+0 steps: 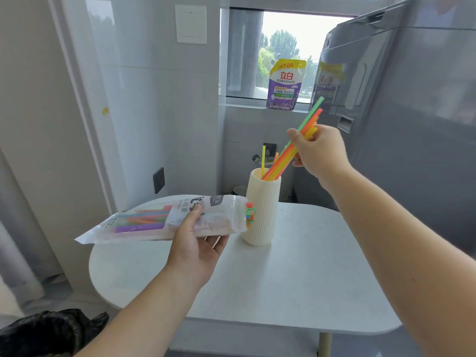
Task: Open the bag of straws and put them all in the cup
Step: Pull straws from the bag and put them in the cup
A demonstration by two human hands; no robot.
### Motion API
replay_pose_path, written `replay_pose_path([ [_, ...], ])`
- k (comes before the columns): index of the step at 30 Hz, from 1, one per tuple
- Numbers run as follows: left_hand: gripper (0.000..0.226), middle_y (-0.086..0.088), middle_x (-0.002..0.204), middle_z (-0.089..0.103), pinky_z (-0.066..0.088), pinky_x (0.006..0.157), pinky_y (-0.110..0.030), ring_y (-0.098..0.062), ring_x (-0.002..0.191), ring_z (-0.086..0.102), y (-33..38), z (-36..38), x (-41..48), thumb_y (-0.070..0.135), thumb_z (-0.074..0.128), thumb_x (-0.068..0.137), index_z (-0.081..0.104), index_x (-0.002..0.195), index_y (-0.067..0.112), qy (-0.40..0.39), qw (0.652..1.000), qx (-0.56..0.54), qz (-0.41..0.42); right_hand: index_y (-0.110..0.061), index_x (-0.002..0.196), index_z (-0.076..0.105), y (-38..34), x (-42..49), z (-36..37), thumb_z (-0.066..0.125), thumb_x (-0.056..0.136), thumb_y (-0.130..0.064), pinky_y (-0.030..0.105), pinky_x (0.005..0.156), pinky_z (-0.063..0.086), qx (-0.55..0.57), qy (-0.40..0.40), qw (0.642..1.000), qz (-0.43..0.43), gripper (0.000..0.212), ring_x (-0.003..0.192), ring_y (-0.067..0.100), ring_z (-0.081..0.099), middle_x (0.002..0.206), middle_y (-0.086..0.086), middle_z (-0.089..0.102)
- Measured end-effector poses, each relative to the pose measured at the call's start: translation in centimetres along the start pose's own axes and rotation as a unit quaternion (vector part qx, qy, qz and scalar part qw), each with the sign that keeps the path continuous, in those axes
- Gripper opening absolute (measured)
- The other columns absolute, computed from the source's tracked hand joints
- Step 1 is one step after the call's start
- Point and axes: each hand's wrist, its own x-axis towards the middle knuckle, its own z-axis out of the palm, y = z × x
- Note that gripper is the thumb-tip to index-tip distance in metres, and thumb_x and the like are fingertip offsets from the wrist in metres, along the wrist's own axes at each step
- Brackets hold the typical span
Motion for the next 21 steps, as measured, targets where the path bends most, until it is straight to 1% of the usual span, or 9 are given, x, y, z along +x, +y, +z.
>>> replay_pose_path([
  [4, 0.034, -0.004, 0.091, 0.080, 0.060, 0.080, -0.039, -0.022, 0.094, 0.074, 0.0, 0.1, 0.0, 0.026, 0.069, 0.093, 0.065, 0.127, 0.024, -0.006, 1.000, 0.002, -0.001, -0.011, 0.094, 0.068, 0.1, 0.7, 1.8, 0.064, 0.095, -0.042, 0.037, 0.072, 0.064, -0.069, -0.059, 0.996, -0.005, 0.031, 0.070, 0.019, 0.074, 0.087, 0.006, 0.073],
  [7, 0.030, -0.004, 0.090, 0.080, 0.060, 0.079, -0.039, -0.022, 0.092, 0.074, -0.1, 0.0, 0.1, 0.025, 0.069, 0.093, 0.066, 0.123, 0.024, -0.005, 1.000, 0.004, -0.003, -0.006, 0.098, 0.069, 0.4, 0.9, 2.7, 0.069, 0.092, -0.039, 0.039, 0.073, 0.064, -0.087, -0.079, 0.993, -0.002, 0.034, 0.067, 0.018, 0.075, 0.086, 0.009, 0.074],
  [11, 0.025, -0.003, 0.089, 0.080, 0.060, 0.077, -0.038, -0.021, 0.090, 0.075, 0.0, 0.0, 0.0, 0.025, 0.069, 0.093, 0.067, 0.117, 0.025, -0.007, 1.000, 0.008, -0.003, -0.014, 0.121, 0.063, 1.0, 0.5, 3.0, 0.073, 0.089, -0.035, 0.025, 0.065, 0.061, -0.076, -0.067, 0.995, -0.021, 0.039, 0.070, 0.015, 0.073, 0.102, 0.008, 0.071],
  [12, 0.023, -0.003, 0.088, 0.079, 0.059, 0.078, -0.038, -0.021, 0.090, 0.075, 0.1, 0.0, 0.0, 0.025, 0.069, 0.093, 0.067, 0.116, 0.025, -0.008, 1.000, 0.010, -0.003, -0.015, 0.125, 0.060, 1.2, 0.2, 2.9, 0.073, 0.089, -0.034, 0.026, 0.066, 0.061, -0.073, -0.059, 0.995, -0.028, 0.043, 0.071, 0.015, 0.073, 0.105, 0.007, 0.070],
  [14, 0.022, -0.003, 0.088, 0.079, 0.059, 0.079, -0.039, -0.021, 0.090, 0.074, 0.1, 0.0, -0.1, 0.025, 0.069, 0.093, 0.067, 0.115, 0.025, -0.009, 1.000, 0.011, -0.002, -0.016, 0.129, 0.058, 1.7, -0.4, 2.7, 0.075, 0.088, -0.032, 0.035, 0.074, 0.063, -0.064, -0.028, 0.997, -0.045, 0.047, 0.079, 0.019, 0.073, 0.112, 0.006, 0.069],
  [16, 0.022, -0.003, 0.089, 0.079, 0.059, 0.081, -0.039, -0.021, 0.090, 0.074, 0.2, 0.0, -0.1, 0.025, 0.069, 0.093, 0.068, 0.115, 0.025, -0.010, 1.000, 0.013, -0.003, -0.018, 0.126, 0.060, 2.0, -1.4, 2.3, 0.074, 0.089, -0.030, 0.043, 0.078, 0.063, -0.045, 0.014, 0.997, -0.066, 0.042, 0.085, 0.022, 0.072, 0.113, 0.003, 0.069],
  [18, 0.021, -0.003, 0.089, 0.080, 0.059, 0.082, -0.039, -0.021, 0.090, 0.075, 0.3, 0.0, -0.1, 0.026, 0.069, 0.093, 0.068, 0.113, 0.024, -0.011, 1.000, 0.014, -0.003, -0.020, 0.111, 0.065, 2.4, -3.3, 2.0, 0.069, 0.091, -0.030, 0.047, 0.075, 0.061, -0.011, 0.038, 0.996, -0.074, 0.022, 0.081, 0.020, 0.070, 0.099, -0.003, 0.071],
  [19, 0.020, -0.003, 0.089, 0.080, 0.059, 0.082, -0.039, -0.021, 0.090, 0.075, 0.3, 0.0, -0.1, 0.026, 0.069, 0.093, 0.068, 0.113, 0.024, -0.012, 1.000, 0.015, -0.002, -0.022, 0.101, 0.066, 2.8, -4.5, 2.0, 0.066, 0.092, -0.031, 0.048, 0.074, 0.060, 0.004, 0.036, 0.997, -0.067, 0.013, 0.079, 0.019, 0.069, 0.091, -0.005, 0.070],
  [21, 0.019, -0.002, 0.090, 0.080, 0.059, 0.083, -0.039, -0.021, 0.090, 0.074, 0.4, 0.0, -0.2, 0.026, 0.069, 0.093, 0.069, 0.112, 0.024, -0.019, 1.000, 0.022, -0.002, -0.024, 0.088, 0.066, 3.6, -7.1, 2.5, 0.062, 0.094, -0.033, 0.050, 0.073, 0.060, 0.024, -0.006, 0.999, -0.025, 0.012, 0.077, 0.019, 0.068, 0.081, -0.007, 0.068],
])
